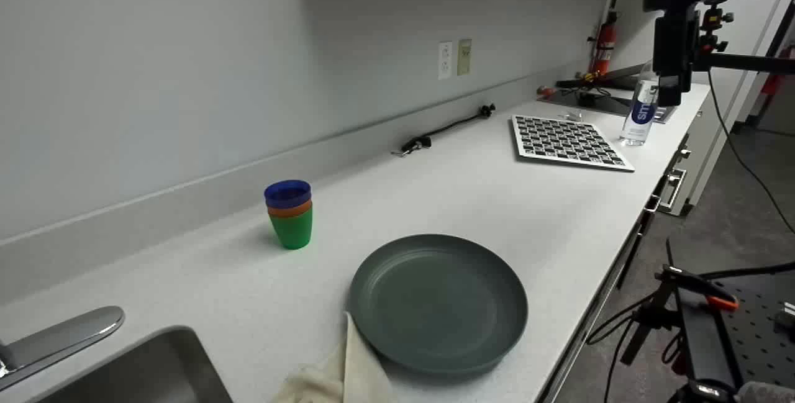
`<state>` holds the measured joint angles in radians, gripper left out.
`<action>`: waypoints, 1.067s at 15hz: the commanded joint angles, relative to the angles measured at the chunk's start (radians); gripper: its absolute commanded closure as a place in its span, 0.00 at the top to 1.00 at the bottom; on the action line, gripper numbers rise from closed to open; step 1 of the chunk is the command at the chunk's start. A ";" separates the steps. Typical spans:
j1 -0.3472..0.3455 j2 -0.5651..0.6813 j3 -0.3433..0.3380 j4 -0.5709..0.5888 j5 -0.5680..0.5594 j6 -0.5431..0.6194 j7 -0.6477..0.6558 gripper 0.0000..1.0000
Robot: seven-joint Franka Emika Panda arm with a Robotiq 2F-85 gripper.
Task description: Use the towel to wipe the top cupboard door
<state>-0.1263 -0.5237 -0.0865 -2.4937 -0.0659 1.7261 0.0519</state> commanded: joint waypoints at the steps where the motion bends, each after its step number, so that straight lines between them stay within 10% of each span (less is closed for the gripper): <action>1: 0.001 0.001 -0.001 0.001 0.000 -0.001 0.000 1.00; 16: 0.010 0.017 0.009 0.005 -0.005 0.004 -0.004 1.00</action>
<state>-0.1256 -0.5211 -0.0858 -2.4938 -0.0659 1.7262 0.0517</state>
